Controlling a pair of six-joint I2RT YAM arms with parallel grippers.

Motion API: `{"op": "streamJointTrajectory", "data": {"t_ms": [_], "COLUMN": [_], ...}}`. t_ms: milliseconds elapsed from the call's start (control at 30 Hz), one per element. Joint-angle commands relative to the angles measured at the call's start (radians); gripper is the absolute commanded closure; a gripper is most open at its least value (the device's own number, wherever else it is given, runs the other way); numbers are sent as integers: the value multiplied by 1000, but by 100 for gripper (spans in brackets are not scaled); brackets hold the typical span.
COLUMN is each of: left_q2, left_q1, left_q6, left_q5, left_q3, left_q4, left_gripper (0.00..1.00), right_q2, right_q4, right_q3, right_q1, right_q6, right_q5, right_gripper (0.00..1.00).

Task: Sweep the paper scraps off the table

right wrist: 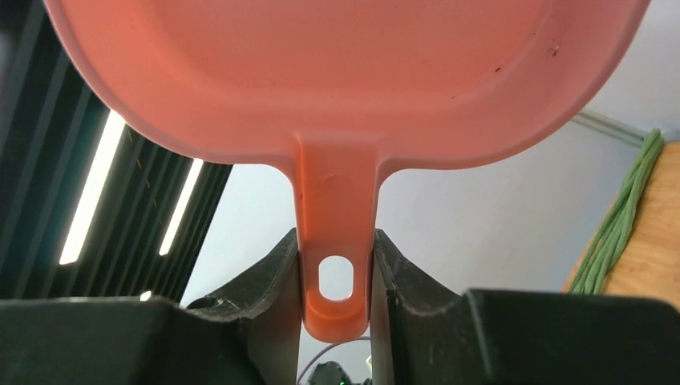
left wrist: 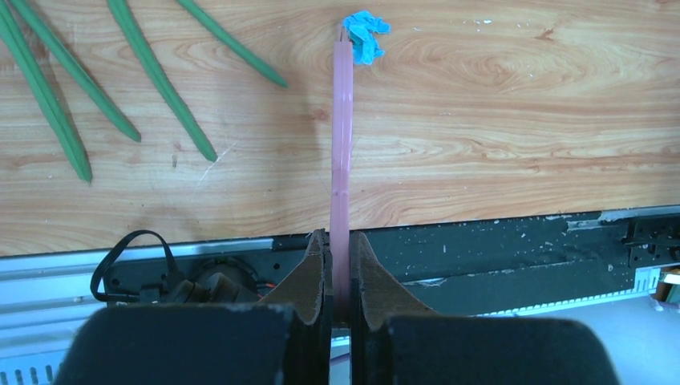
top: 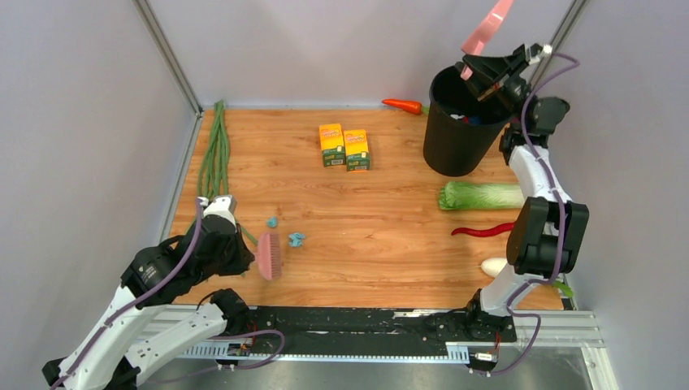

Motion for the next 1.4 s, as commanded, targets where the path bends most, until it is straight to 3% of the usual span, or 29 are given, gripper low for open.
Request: {"op": "streamJointTrajectory", "data": {"t_ms": [0, 167, 433, 567, 733, 1100, 1367], "left_q2": [21, 52, 109, 142, 187, 284, 418], "left_q1": [-3, -3, -3, -3, -3, -3, -1], "left_q6": [0, 16, 51, 63, 74, 100, 155], "left_q5": [3, 9, -10, -39, -71, -102, -80], "left_q3": [45, 53, 91, 110, 128, 102, 96], "left_q4": [31, 41, 35, 34, 26, 52, 145], "left_gripper": [100, 100, 100, 100, 100, 100, 100], "right_q2": [-94, -123, -237, -201, -117, -146, -152], "right_q4": [-433, -1032, -1361, -1695, -1997, -2047, -2211], "right_q3": [263, 422, 359, 492, 652, 528, 416], "right_q1": [6, 34, 127, 279, 474, 641, 723], "right_q6": [-154, -626, -980, -1244, -1401, -1456, -1525], "right_q5": [-185, -216, -130, 17, 272, 375, 507], "right_gripper": [100, 100, 100, 100, 100, 100, 100]}}
